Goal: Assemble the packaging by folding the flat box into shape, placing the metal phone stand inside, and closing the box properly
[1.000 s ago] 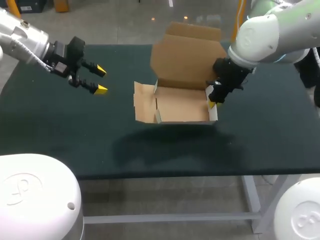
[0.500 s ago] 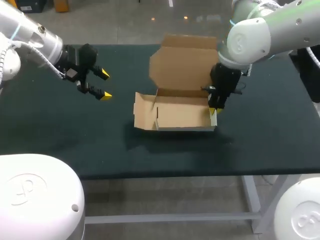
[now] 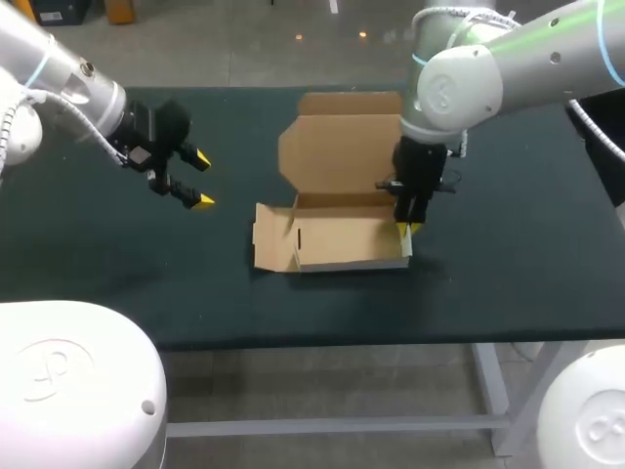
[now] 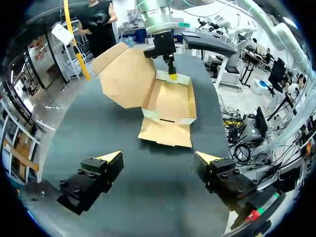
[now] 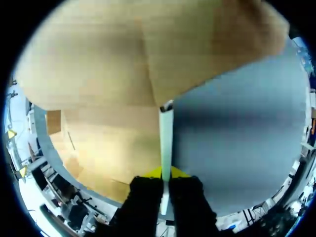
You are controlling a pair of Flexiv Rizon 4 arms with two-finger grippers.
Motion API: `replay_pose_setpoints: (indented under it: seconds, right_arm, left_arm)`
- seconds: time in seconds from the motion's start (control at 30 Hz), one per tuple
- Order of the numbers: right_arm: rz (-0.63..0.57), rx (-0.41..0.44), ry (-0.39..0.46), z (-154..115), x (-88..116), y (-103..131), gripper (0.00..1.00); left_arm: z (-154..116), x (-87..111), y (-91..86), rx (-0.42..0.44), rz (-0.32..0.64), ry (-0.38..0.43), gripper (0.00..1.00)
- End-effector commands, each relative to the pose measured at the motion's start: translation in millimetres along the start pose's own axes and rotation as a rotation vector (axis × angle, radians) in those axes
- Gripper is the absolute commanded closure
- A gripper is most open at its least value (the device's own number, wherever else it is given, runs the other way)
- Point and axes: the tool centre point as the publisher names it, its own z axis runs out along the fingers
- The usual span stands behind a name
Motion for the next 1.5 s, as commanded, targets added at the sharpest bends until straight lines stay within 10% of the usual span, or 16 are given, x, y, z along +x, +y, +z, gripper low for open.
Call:
replay_pose_setpoints:
  seconds: [0.03, 0.87, 1.5]
  right_arm:
    - [-0.005, 0.061, -0.017, 2, 5, 4, 1.00]
    - [-0.073, 0.269, 0.052, 13, 10, -8, 1.00]
    - [-0.031, 0.265, 0.005, 18, 13, -12, 1.00]
  left_arm:
    - [4, -7.5, 1.4, -0.006, -0.001, 0.028, 0.00]
    - [12, -3.1, 3.9, -0.024, 0.057, 0.002, 0.00]
    - [13, 1.1, 8.0, -0.023, 0.089, 0.001, 0.00]
